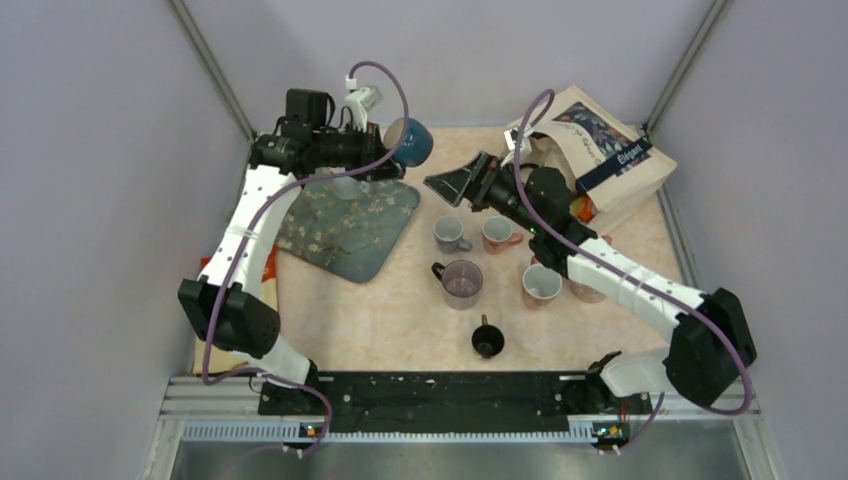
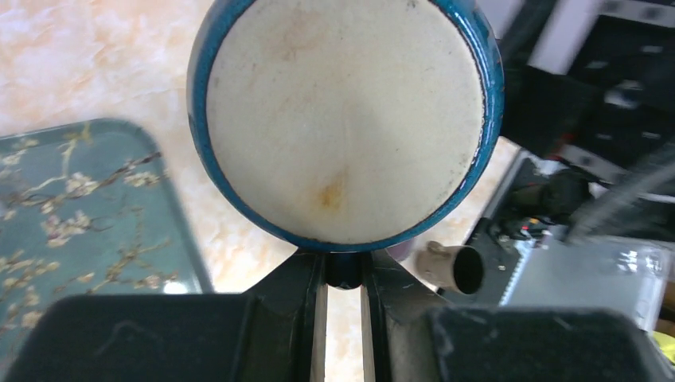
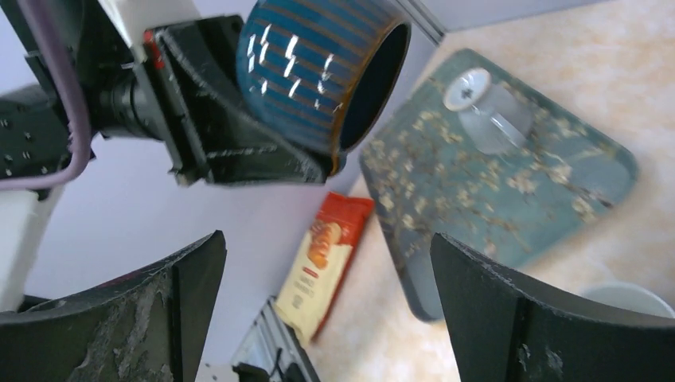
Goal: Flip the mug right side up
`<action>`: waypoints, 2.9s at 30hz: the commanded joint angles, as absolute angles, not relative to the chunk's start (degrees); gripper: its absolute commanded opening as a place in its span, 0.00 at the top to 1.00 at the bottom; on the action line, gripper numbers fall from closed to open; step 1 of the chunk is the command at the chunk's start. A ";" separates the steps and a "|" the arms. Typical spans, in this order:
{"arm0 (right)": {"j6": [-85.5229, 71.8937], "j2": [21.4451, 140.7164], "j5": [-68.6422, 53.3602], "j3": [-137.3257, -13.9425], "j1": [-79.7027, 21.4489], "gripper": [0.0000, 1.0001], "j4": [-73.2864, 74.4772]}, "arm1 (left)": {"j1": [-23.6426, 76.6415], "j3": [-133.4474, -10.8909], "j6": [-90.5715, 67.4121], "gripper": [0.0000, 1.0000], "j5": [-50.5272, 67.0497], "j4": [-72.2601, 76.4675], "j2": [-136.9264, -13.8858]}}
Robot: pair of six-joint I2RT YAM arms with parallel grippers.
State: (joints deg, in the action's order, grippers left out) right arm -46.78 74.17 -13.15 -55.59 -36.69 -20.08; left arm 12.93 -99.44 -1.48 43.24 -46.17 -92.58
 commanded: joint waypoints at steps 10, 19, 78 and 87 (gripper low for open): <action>-55.56 80.37 -17.61 -62.70 -36.43 0.14 -51.11 | 15.75 -98.45 -7.20 1.00 58.35 -39.59 -85.17; -58.64 84.59 -21.35 -66.82 -36.35 0.77 -53.45 | 19.04 -97.37 -7.28 1.00 61.13 -37.99 -85.95; -26.13 87.24 -5.90 -62.63 -36.36 1.00 36.83 | 8.64 -85.99 12.72 0.01 11.66 -42.99 -87.21; -25.16 88.30 -2.14 -62.05 -34.19 1.00 36.26 | 7.29 -89.13 12.30 0.01 5.36 -40.28 -94.78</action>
State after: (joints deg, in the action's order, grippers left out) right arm -26.11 87.53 -6.57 -62.63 -35.55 37.76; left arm 7.81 -86.54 12.14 9.30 -43.46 -90.80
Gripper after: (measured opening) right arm 0.127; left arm 0.990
